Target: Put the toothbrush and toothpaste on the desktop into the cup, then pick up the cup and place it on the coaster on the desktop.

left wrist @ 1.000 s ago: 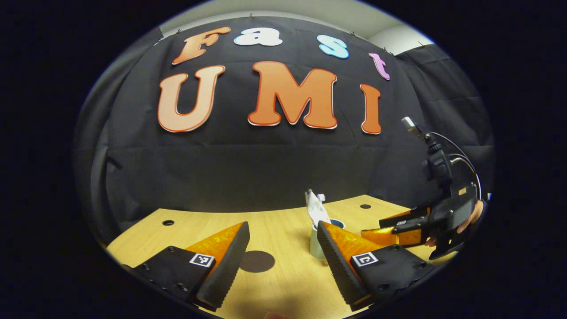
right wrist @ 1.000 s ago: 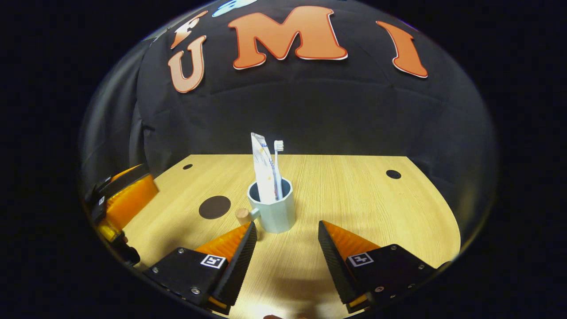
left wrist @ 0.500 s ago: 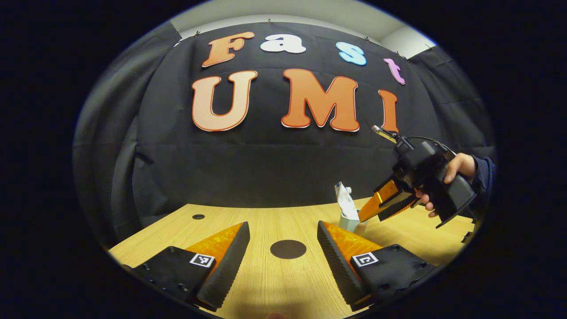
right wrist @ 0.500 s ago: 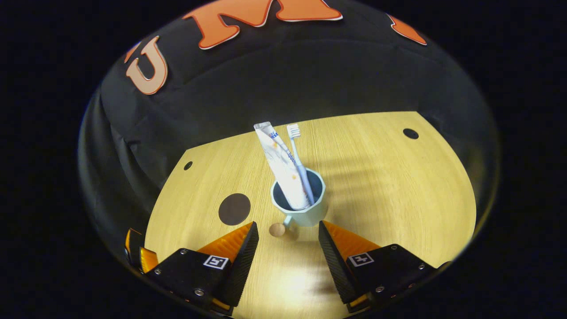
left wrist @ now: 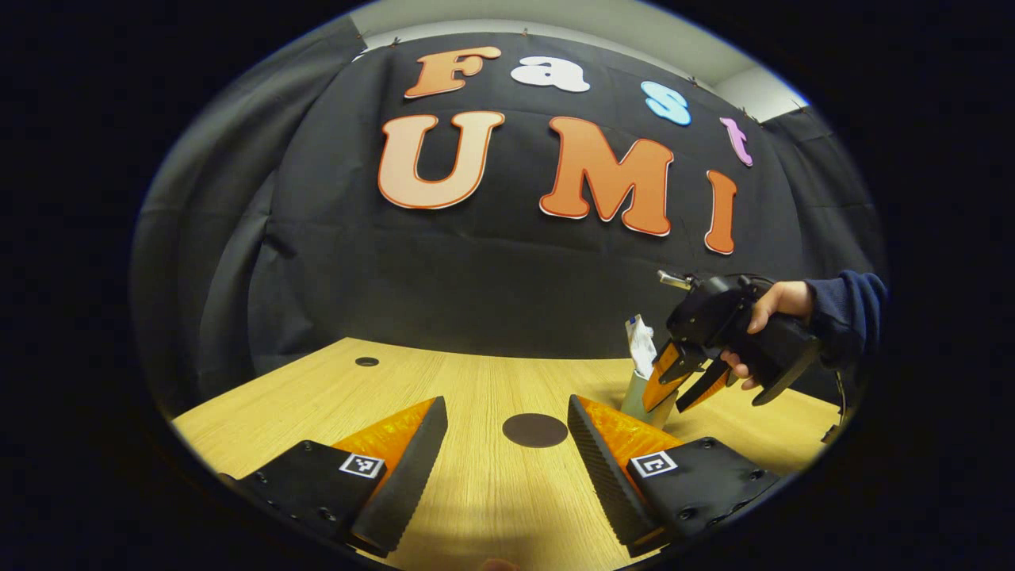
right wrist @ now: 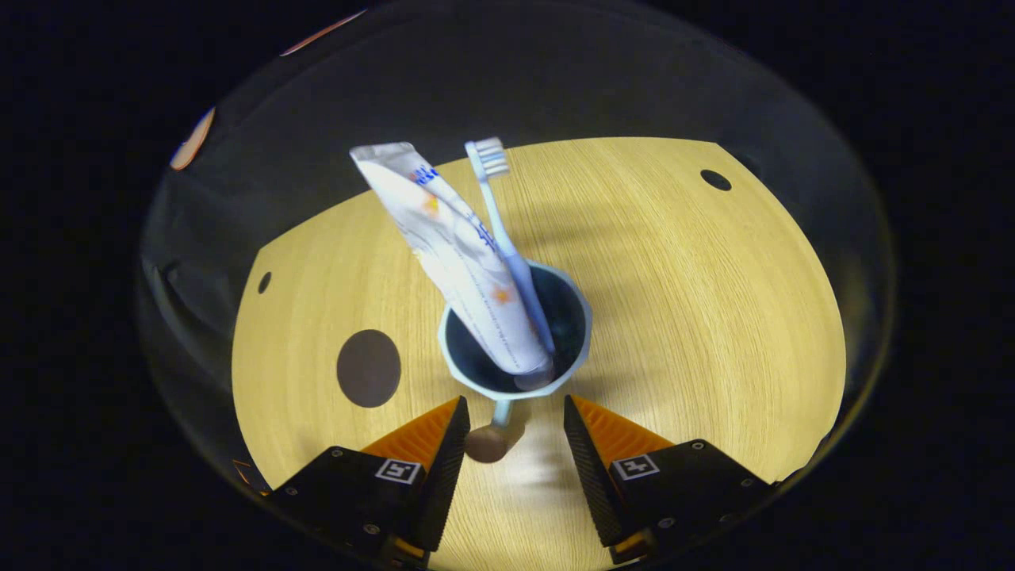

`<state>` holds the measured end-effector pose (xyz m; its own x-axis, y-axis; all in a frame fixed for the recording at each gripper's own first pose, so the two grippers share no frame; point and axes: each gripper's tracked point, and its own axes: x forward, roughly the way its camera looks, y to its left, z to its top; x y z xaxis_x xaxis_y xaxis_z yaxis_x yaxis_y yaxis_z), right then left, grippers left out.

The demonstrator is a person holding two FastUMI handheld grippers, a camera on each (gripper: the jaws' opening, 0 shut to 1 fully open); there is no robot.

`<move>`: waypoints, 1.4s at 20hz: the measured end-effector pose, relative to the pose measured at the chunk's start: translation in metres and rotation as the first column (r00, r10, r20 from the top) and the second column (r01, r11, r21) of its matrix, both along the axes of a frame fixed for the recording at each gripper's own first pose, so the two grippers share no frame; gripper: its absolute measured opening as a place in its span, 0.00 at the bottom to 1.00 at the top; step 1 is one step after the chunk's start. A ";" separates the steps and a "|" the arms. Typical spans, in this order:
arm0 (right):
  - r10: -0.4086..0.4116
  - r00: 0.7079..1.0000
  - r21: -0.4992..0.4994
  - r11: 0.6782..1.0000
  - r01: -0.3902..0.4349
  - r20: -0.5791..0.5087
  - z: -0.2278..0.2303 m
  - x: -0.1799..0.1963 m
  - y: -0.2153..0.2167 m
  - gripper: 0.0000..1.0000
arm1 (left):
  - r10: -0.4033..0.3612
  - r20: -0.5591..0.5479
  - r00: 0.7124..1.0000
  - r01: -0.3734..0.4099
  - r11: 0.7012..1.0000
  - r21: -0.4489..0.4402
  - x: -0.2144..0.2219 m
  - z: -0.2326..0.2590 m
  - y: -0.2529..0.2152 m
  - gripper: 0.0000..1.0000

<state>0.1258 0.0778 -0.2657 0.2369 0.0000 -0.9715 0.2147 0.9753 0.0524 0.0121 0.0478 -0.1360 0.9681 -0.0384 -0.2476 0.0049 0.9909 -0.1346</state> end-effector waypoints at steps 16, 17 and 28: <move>0.145 0.989 -0.098 0.985 -0.143 0.014 0.002 0.022 -0.021 0.26 | -0.010 -0.025 1.000 0.011 0.999 0.031 -0.008 -0.011 -0.002 0.97; 0.165 0.985 -0.109 0.981 -0.159 0.043 0.013 0.030 -0.021 0.25 | -0.012 -0.025 1.000 0.013 0.999 0.034 -0.007 -0.011 -0.004 0.97; 0.316 0.945 -0.048 0.948 -0.313 0.079 0.023 0.035 -0.010 0.25 | -0.005 -0.032 0.999 0.006 0.998 0.059 -0.018 -0.015 0.002 0.97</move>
<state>0.1607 0.0679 -0.2429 0.3113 0.0549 -0.9487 -0.1074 0.9940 0.0223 -0.0061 0.0497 -0.1512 0.9595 -0.0282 -0.2802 0.0071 0.9971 -0.0762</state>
